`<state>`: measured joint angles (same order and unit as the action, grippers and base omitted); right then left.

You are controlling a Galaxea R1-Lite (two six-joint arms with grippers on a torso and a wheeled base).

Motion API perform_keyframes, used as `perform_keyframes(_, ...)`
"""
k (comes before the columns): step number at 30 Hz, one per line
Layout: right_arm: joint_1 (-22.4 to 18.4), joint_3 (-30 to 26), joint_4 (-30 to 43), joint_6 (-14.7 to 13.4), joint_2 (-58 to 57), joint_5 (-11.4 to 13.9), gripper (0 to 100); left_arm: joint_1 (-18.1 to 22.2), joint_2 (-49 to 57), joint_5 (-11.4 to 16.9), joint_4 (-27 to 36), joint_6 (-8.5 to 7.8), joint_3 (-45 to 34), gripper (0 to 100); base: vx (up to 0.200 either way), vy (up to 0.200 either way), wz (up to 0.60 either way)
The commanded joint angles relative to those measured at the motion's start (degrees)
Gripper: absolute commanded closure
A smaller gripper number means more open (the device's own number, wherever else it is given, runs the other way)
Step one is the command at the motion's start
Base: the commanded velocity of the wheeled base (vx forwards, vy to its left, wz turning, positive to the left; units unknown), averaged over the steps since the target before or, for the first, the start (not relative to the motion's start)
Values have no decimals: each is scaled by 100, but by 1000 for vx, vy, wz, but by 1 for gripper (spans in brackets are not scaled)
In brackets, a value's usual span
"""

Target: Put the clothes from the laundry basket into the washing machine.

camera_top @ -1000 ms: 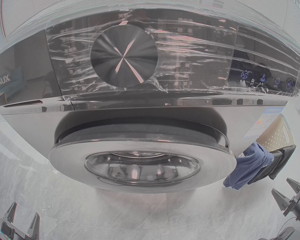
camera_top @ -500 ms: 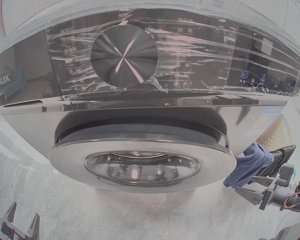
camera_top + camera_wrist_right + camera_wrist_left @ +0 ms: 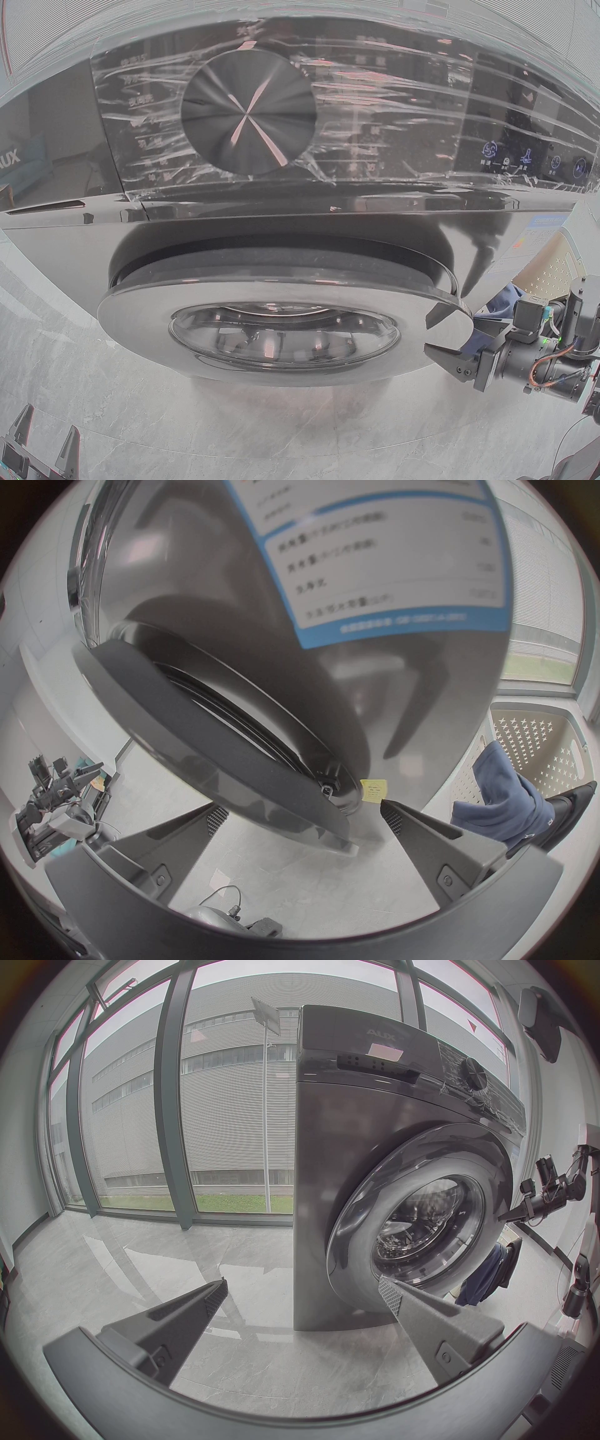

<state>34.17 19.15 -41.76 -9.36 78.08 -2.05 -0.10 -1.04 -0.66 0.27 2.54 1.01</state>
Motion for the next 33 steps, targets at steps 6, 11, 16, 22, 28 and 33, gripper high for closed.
perform_keyframes(6, 143, -175, -42, -13, 208, 82, 0, 1, 42, -4, 0, 1, -84, 0, 0, 0, 0)
perform_keyframes(11, 266, -676, -42, -22, -276, 363, 0, 1, 42, 4, 0, 1, -84, 0, -120, 0, 0)
perform_keyframes(16, 186, -737, -7, 13, -443, 389, 0, 1, 42, -4, -9, 1, -84, 0, -120, 0, 0)
perform_keyframes(22, 11, -500, -33, 31, -162, 372, 0, 1, 42, -4, 0, 1, -84, 0, 0, 0, 0)
perform_keyframes(28, 37, -8, -42, 31, 269, 381, 0, 1, 42, -4, 0, 1, -84, 0, 0, 0, 0)
perform_keyframes(33, 72, 150, -42, 101, 489, 389, 0, 1, 42, 4, 0, 1, -84, 0, 0, 0, 0)
